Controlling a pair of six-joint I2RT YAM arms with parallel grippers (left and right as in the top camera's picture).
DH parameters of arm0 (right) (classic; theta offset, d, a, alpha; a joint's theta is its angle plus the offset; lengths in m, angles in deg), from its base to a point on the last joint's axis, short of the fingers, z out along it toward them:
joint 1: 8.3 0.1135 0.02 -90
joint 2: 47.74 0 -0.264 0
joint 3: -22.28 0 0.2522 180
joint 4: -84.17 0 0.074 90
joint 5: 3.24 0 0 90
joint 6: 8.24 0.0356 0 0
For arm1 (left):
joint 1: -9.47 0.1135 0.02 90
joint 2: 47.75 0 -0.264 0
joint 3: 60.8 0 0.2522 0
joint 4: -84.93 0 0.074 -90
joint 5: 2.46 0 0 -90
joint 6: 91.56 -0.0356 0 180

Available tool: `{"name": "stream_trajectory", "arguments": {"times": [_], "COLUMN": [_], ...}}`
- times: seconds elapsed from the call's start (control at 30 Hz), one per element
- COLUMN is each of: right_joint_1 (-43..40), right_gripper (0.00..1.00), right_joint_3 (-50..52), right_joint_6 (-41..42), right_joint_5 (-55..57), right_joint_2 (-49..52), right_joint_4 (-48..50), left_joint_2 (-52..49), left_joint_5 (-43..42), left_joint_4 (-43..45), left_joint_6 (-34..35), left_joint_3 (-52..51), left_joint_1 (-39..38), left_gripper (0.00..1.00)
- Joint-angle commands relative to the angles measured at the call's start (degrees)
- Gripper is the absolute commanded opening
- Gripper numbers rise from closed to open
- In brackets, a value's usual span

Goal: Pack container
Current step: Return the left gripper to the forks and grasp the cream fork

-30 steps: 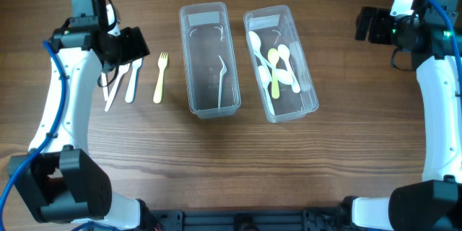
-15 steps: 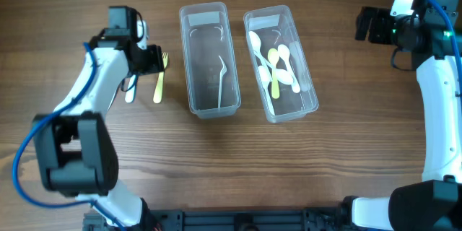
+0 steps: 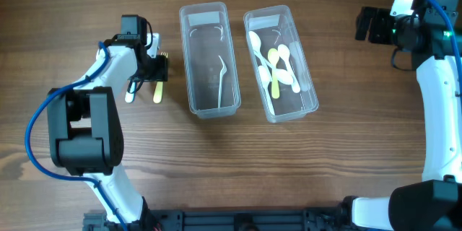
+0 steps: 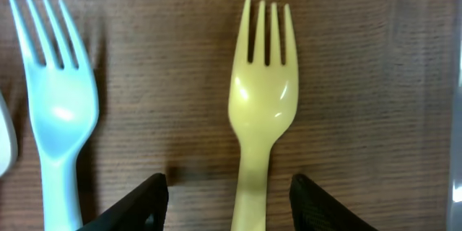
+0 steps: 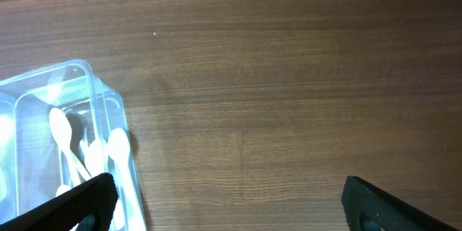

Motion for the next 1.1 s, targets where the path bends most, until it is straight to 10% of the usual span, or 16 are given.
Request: {"name": "stream_trajectory", "arguments": {"times": [0.0,0.37,1.07], "right_joint_1": [0.2,0.2,0.2], "right_gripper": [1.00,1.00,1.00], "right_joint_3": [-0.5,-0.5,-0.5], "right_joint_6": [0.5,0.5,0.5], "right_joint_5": [0.4,0.4,0.4], "right_joint_2": [0.0,0.0,0.0], "right_joint_4": [0.2,0.2,0.2], "left_joint_2": [-1.1,-2.3,-3.3], "left_joint_5": [-1.8,-1.8,-0.6], "left_joint_4": [0.9,2.1,1.0], "left_joint_6": [-2.3,-1.6,-0.5], "left_joint_3": [-0.2,-0.3,-0.2], "left_joint_1": [-0.4,-2.4,-2.4], "left_gripper": [0.57,0.57,0.04]}}
